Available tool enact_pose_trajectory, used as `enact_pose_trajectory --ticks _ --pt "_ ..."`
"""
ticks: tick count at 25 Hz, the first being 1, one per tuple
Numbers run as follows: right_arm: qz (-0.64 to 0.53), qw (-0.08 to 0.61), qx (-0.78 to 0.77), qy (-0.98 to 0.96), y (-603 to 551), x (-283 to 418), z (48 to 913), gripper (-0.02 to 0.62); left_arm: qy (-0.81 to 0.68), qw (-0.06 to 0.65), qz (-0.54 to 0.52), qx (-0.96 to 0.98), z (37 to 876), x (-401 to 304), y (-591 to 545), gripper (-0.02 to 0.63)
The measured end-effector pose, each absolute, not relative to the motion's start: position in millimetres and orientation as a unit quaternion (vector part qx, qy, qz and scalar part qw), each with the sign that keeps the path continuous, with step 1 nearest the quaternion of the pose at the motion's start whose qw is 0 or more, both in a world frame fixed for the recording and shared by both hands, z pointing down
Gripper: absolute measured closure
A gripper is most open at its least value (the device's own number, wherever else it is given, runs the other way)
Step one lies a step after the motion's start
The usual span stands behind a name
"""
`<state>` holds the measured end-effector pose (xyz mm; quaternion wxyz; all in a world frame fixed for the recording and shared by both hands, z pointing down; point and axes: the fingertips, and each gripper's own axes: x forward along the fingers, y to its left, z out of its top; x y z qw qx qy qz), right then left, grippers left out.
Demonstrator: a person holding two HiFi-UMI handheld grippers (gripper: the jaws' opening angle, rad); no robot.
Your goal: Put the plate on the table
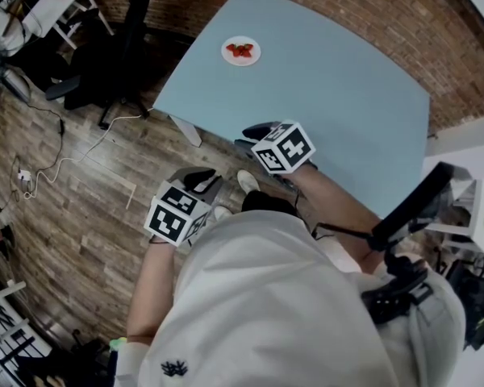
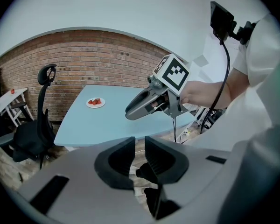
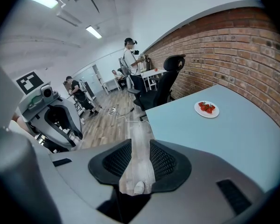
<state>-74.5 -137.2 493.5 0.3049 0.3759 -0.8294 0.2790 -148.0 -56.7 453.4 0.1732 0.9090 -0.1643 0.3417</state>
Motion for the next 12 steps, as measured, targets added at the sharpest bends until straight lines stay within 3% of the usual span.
enact_pose_trajectory --ticks 12 --pt "0.257 0.329 0.371 -0.829 -157 -61 498 0.463 -0.168 0.18 0.343 0.907 456 -137 -78 0.54"
